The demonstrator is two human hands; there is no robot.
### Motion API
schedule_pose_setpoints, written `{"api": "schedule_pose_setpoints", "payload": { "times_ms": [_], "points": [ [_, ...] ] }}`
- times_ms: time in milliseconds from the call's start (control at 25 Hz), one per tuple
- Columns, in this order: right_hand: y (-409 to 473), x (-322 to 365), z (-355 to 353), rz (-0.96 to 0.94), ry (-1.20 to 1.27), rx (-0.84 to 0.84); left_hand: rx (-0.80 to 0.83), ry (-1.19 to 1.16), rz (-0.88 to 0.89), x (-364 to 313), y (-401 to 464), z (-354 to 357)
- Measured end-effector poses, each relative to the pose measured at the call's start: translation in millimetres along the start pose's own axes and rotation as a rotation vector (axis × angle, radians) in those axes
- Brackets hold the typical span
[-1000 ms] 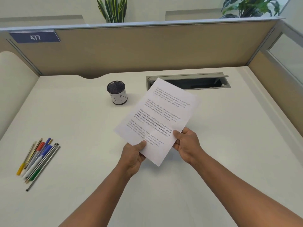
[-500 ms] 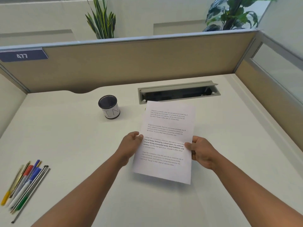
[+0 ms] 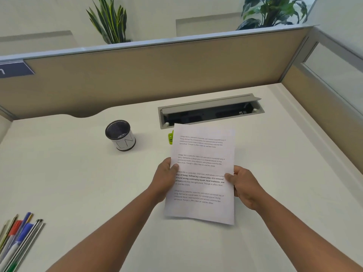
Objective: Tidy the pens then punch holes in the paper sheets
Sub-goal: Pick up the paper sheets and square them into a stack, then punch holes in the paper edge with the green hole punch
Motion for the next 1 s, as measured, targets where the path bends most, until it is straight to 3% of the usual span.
{"api": "schedule_pose_setpoints", "payload": {
  "times_ms": [160, 280, 360, 480, 760, 1000],
  "points": [
    [14, 4, -21, 0.008, 0.029, -0.078, -0.094, 0.17, 0.085, -18, 32, 1],
    [24, 8, -39, 0.016, 0.064, -0.107, -0.24, 0.573, 0.28, -42, 67, -9],
    [29, 9, -47, 0.021, 0.085, -0.116, -0.212, 0.845, 0.368, -59, 94, -11],
    [37, 8, -53, 0.029, 0.108, -0.118, -0.145, 1.028, 0.367, -84, 129, -7],
    [48, 0, -61, 0.048, 0.131, -0.114, 0.081, 1.032, 0.148, -102, 171, -5],
    [51, 4, -60, 0.039, 0.126, -0.085, 0.013, 0.846, 0.133, -103, 155, -14]
  ]
}}
Point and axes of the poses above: each hand's wrist, its own y-axis towards the middle knuckle, its own z-axis out of the palm, x = y × z, the point moved 2 cm from there along y, towards the middle knuckle, and after that the axes turned 1 degree about y, right-handed, at the moved point
